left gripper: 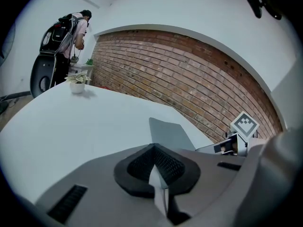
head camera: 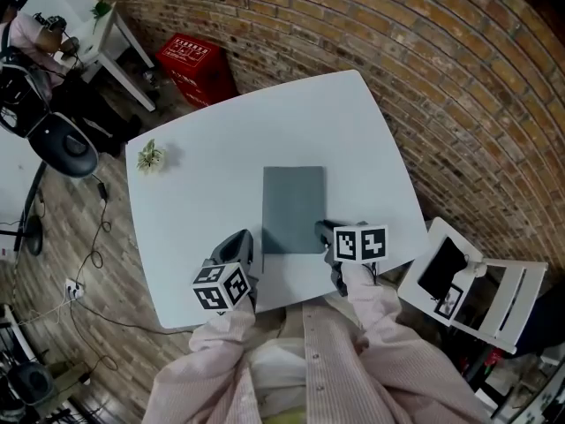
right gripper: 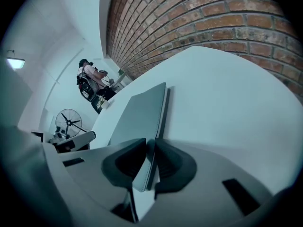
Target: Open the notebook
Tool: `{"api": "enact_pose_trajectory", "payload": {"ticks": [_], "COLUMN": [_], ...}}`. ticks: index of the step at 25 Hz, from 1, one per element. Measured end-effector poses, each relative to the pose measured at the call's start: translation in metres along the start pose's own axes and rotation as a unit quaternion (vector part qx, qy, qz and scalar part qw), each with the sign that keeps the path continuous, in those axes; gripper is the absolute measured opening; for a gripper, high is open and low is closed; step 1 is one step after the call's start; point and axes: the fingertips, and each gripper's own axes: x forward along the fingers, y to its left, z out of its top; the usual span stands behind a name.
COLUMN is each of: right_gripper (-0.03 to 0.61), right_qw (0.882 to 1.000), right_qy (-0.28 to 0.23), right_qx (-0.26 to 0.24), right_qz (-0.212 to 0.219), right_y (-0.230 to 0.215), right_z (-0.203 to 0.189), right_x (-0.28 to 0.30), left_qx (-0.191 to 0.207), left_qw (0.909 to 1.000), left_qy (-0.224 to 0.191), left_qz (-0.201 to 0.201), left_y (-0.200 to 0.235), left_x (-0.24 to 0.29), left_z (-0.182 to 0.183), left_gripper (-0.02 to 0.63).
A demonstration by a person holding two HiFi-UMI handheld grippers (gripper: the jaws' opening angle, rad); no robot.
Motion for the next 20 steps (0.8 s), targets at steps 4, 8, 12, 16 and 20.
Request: {"api": "enact_pose_trajectory", "payload": {"ticks": [4, 8, 12, 16, 20], "right_gripper": [0.052, 0.041, 0.035, 0.032, 0.031], "right_qw": [1.0, 0.999, 0.998, 0.998, 0.998], "right_qy": [-0.007, -0.014, -0.022, -0.028, -0.041], "right_qx": [0.014, 0.019, 0.024, 0.022, 0.023], "right_qz": [0.006, 0.023, 0.046, 0.049, 0.052], "right_y": [0.0, 0.004, 0.012, 0.019, 0.025], "right_z": [0.001, 0.005, 0.01, 0.012, 0.016], "right_x": [-0.003, -0.008, -0.014, -0.019, -0.024], "left_qx": [0.0, -0.001, -0.004, -0.004, 0.012], "left_qw": [1.0, 0.9999, 0.9996, 0.9992, 0.9989], "left_qy": [-0.002, -0.012, -0.027, -0.039, -0.042], "left_qz": [0.002, 0.008, 0.008, 0.006, -0.015], "left_y": [0.003, 0.006, 0.01, 0.012, 0.007], "left_x": [0.0, -0.003, -0.005, -0.01, -0.014], "left_z": [0.001, 0.004, 0.011, 0.021, 0.027], "left_gripper": [-0.006, -0.007, -0.007, -0.006, -0.006]}}
